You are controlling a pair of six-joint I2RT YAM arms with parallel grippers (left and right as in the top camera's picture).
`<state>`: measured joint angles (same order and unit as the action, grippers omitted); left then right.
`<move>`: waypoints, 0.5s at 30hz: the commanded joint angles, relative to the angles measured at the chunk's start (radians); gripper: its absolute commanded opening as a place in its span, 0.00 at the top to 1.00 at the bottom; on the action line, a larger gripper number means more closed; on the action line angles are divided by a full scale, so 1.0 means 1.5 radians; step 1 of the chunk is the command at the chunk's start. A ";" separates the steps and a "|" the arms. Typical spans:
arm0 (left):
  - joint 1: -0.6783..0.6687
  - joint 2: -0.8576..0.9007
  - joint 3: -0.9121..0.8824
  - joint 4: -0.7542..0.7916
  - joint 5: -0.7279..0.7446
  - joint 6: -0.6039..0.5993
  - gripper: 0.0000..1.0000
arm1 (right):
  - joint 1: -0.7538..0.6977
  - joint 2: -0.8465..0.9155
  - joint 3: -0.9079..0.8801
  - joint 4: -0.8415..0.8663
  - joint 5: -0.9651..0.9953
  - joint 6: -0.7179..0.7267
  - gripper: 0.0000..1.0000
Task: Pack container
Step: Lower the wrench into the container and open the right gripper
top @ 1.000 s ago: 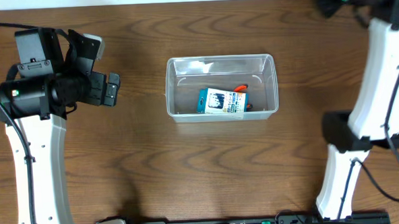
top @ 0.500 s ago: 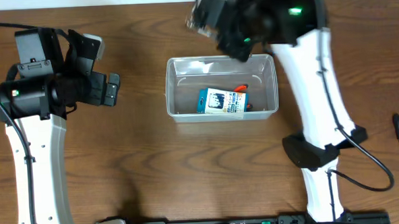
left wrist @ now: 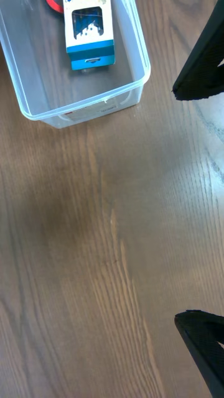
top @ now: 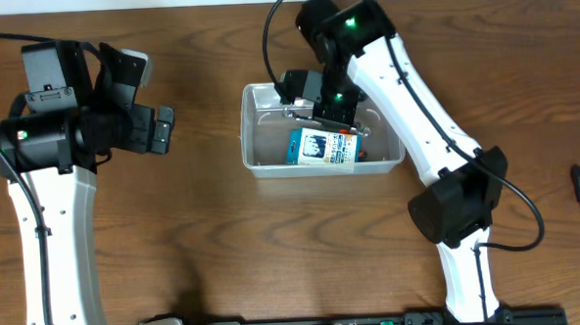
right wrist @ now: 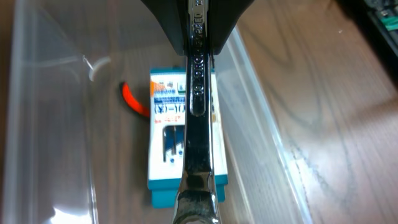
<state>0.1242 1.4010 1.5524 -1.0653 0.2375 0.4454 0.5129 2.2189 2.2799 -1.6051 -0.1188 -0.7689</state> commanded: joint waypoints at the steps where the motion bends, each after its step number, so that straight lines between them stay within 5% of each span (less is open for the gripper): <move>1: 0.004 0.003 0.001 0.001 0.008 -0.001 0.02 | 0.006 0.000 -0.052 0.030 -0.021 -0.022 0.99; 15: 0.004 0.003 0.001 0.001 0.008 -0.001 0.02 | -0.007 0.007 -0.152 0.204 -0.018 -0.022 0.92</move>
<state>0.1242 1.4010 1.5524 -1.0653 0.2375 0.4450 0.5117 2.2189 2.0644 -1.3128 -0.1310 -0.7910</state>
